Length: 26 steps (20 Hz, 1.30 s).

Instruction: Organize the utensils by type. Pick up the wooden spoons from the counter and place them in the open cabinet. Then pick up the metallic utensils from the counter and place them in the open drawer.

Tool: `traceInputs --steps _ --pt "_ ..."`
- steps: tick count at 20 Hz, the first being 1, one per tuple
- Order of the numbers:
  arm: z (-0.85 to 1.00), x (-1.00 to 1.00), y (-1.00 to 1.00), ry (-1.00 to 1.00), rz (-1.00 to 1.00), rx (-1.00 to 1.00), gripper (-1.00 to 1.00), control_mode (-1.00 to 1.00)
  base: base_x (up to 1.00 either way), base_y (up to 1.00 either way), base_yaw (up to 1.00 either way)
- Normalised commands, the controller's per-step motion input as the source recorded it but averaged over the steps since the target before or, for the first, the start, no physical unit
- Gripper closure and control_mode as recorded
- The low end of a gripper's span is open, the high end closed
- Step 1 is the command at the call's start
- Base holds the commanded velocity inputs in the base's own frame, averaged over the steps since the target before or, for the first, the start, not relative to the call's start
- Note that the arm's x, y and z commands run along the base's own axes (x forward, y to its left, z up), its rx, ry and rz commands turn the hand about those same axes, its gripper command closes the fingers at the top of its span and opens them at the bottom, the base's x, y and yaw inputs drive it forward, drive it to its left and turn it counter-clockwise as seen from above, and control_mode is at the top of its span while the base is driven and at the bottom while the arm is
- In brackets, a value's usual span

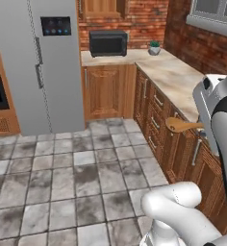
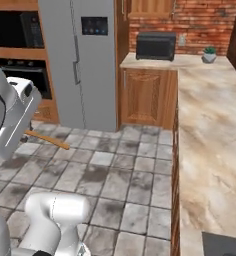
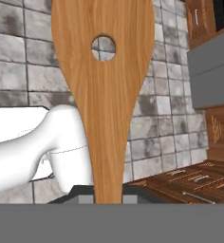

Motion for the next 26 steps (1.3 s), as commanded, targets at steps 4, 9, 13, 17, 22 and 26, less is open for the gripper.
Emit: traceInputs --steps 4,9,13,17,22,26 --pt "0.0 0.0 0.0 0.0 0.0 0.0 1.0 1.0 1.0 -0.44 -0.08" --pt "0.0 0.0 0.0 0.0 0.0 0.0 1.0 1.0 1.0 -0.38 -0.08" --pt "0.0 0.0 0.0 0.0 0.0 0.0 1.0 1.0 1.0 -0.25 -0.07" --pt "0.0 0.0 0.0 0.0 0.0 0.0 1.0 1.0 1.0 -0.01 -0.07" --pt "0.0 0.0 0.0 0.0 0.0 0.0 1.0 1.0 1.0 -0.07 -0.07" --pt "0.0 0.0 0.0 0.0 0.0 0.0 1.0 1.0 1.0 -0.02 -0.06"
